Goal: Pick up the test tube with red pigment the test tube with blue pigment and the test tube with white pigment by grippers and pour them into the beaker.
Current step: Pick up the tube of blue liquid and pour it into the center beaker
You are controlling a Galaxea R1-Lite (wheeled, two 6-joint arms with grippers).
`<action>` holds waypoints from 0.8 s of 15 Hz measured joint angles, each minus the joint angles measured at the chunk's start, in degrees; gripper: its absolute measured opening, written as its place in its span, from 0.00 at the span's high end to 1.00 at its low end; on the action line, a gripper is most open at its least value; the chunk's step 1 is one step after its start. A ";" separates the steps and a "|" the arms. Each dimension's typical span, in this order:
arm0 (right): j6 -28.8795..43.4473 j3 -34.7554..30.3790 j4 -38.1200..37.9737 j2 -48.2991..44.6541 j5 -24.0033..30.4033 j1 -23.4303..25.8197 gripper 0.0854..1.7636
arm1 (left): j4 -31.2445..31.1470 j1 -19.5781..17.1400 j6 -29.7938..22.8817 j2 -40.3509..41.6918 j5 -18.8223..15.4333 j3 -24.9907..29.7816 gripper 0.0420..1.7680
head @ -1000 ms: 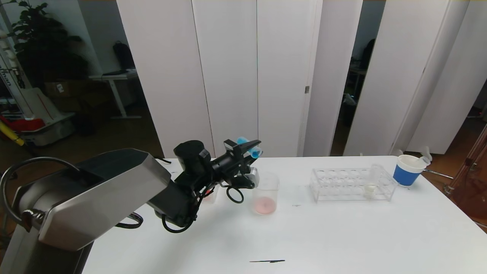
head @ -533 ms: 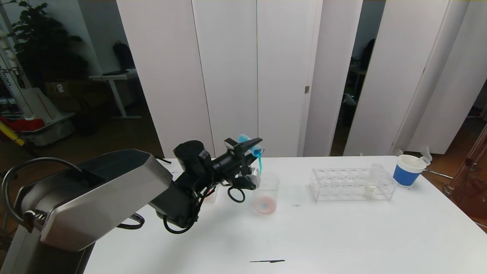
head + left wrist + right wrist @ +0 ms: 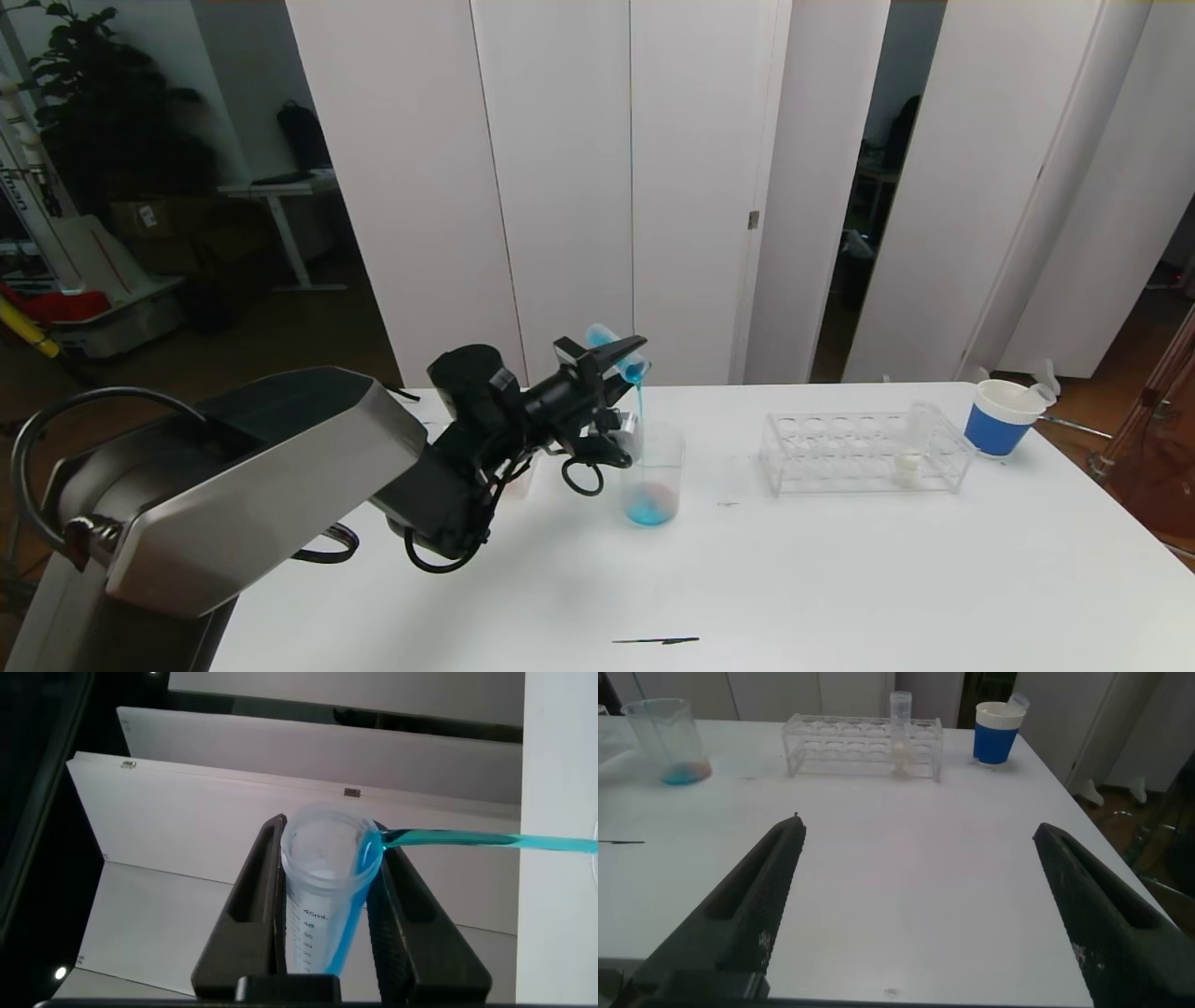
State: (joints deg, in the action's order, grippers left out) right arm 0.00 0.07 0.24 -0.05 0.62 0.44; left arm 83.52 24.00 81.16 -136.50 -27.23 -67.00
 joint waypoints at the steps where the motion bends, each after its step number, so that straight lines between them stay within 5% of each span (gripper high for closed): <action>1: 0.00 0.00 0.00 0.00 -0.02 0.00 0.01 | 0.49 0.06 0.11 -0.11 0.01 -0.04 0.69; 12: 0.00 0.00 0.00 0.00 -0.02 -0.02 0.01 | 2.76 0.20 0.94 -0.30 0.30 -0.37 0.69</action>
State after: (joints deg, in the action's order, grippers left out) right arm 0.00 0.07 0.24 -0.05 0.60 0.41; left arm 86.27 24.20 82.10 -136.80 -26.93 -67.37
